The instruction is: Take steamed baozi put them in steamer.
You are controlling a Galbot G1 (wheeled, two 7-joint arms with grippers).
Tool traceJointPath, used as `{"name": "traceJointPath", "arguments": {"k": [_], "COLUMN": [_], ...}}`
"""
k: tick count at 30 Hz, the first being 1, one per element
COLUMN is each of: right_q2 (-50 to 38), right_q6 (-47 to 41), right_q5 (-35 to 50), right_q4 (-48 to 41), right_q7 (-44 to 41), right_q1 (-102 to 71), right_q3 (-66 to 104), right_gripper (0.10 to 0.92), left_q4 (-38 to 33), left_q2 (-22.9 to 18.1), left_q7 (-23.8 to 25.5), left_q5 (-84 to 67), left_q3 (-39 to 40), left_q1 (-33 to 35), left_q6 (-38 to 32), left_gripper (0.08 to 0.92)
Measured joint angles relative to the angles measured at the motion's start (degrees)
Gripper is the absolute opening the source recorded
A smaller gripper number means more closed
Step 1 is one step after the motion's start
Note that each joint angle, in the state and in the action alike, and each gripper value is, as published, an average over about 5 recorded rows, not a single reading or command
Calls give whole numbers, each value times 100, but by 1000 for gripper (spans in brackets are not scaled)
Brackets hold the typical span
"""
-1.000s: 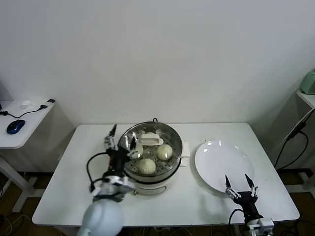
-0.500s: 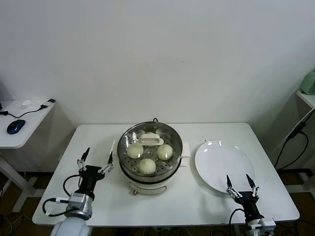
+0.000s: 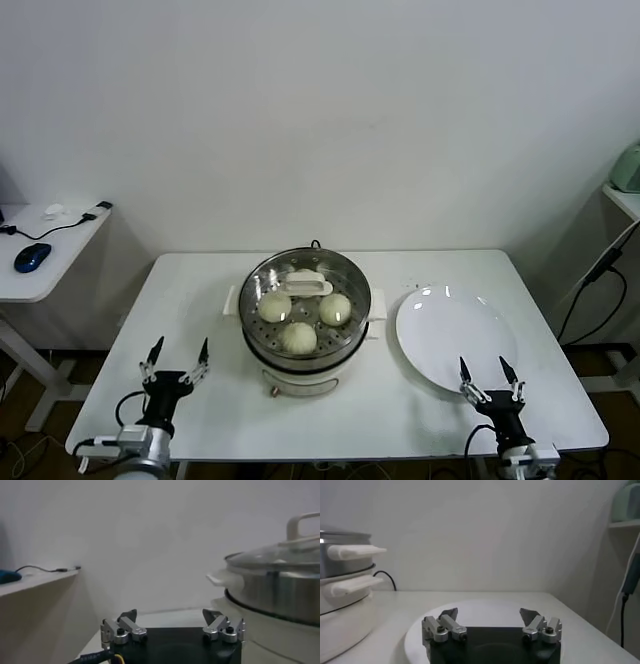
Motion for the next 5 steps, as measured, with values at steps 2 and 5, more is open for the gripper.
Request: {"name": "traceJointPath", "arguments": {"k": [2,5], "right_q2": [-3,-5], "right_q6": [-13,-25], "right_q5": [6,12], "right_q4": [-1,-1], "right_q7": [2,2], "right_q1": [3,8], "right_q3": [-1,-2], "right_gripper": [823,823], "left_q4": [54,99], "left_q2": [6,12], "left_q7": [1,1], "left_q5": [-54,-100], "left_q3": [-19,-36], "left_q1": [17,32], "left_q6": [-50,-93], "left_gripper": [823,823]}}
